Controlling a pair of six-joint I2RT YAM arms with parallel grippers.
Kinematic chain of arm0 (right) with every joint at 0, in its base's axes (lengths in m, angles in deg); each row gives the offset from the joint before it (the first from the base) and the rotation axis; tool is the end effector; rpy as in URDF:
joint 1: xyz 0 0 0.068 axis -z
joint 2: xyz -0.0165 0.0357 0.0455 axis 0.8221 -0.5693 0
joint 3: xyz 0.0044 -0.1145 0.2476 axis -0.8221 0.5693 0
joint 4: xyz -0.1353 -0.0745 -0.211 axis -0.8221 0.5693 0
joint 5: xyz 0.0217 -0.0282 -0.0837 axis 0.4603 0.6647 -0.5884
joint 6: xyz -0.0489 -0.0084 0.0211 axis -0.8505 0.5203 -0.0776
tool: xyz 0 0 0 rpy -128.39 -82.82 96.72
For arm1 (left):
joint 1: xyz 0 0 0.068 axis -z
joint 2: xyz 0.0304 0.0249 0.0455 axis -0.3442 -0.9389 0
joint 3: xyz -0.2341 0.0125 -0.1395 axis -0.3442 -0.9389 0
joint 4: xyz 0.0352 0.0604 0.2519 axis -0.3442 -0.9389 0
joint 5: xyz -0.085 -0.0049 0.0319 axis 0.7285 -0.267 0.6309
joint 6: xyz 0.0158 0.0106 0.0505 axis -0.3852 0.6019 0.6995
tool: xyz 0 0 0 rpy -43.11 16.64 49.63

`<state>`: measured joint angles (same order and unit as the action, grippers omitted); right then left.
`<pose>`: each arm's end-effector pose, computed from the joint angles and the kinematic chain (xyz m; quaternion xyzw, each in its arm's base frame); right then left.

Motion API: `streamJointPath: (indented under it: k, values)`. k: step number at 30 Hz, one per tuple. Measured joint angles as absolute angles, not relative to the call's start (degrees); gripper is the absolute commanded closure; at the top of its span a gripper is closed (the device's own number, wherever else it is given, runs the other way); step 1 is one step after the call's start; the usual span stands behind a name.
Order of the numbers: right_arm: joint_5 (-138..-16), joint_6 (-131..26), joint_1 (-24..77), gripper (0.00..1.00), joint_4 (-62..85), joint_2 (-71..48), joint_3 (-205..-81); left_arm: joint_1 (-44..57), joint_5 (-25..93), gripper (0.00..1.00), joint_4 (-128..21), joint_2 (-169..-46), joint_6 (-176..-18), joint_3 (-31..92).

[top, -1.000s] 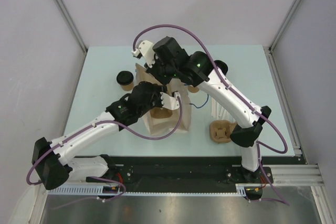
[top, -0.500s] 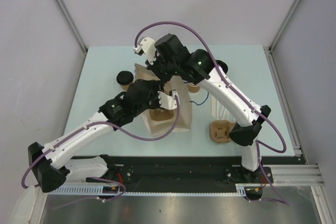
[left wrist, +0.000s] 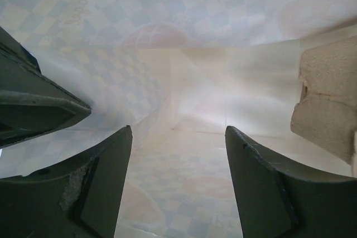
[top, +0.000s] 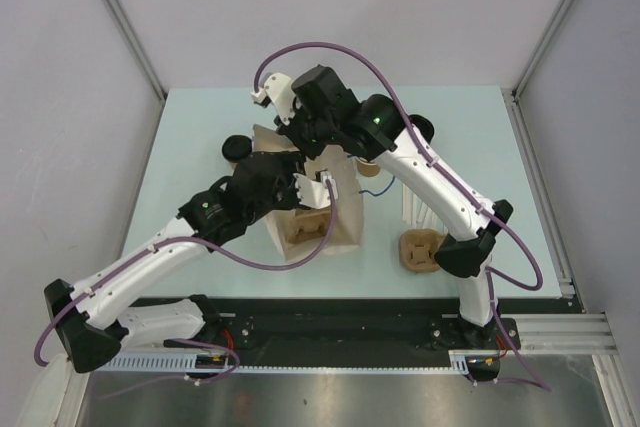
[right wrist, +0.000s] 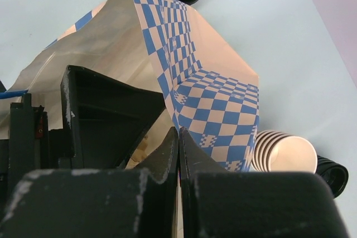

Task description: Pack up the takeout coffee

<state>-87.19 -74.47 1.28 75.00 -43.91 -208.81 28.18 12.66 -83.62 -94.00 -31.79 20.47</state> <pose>0.2379 0.3248 0.4585 -0.4962 0.7405 0.1314 0.4338 0.1639 -0.1720 0.3553 0.6261 0.5805 0.1213 0.5063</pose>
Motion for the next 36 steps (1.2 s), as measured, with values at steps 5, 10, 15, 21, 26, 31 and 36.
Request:
streamJointPath:
  k: [5,10,15,21,26,31,36]
  values:
    - [-87.0,-74.5,1.6,1.00,74.9,-44.3,-209.0,28.2,13.2,0.29,-85.0,-93.6,-32.7,20.9]
    - [-86.9,-74.5,2.0,1.00,75.0,-45.1,-209.1,28.8,19.0,0.32,-91.9,-92.8,-33.9,26.7]
    - [-87.0,-74.5,2.0,1.00,75.7,-46.4,-209.1,30.8,23.6,0.31,-97.5,-91.4,-35.2,30.0]
    - [-87.0,-74.5,1.9,1.00,76.0,-47.5,-209.1,31.3,26.2,0.29,-101.9,-92.1,-37.0,30.2]
    - [-87.0,-74.5,1.5,1.00,76.1,-47.5,-209.1,31.3,26.9,0.26,-101.4,-90.8,-37.8,29.1]
    - [-87.0,-74.5,1.3,1.00,76.2,-47.5,-209.1,31.3,27.7,0.26,-101.2,-89.2,-38.4,28.8]
    - [-87.0,-74.6,1.3,1.00,76.3,-47.5,-209.1,31.3,28.4,0.22,-102.1,-89.0,-39.3,31.2]
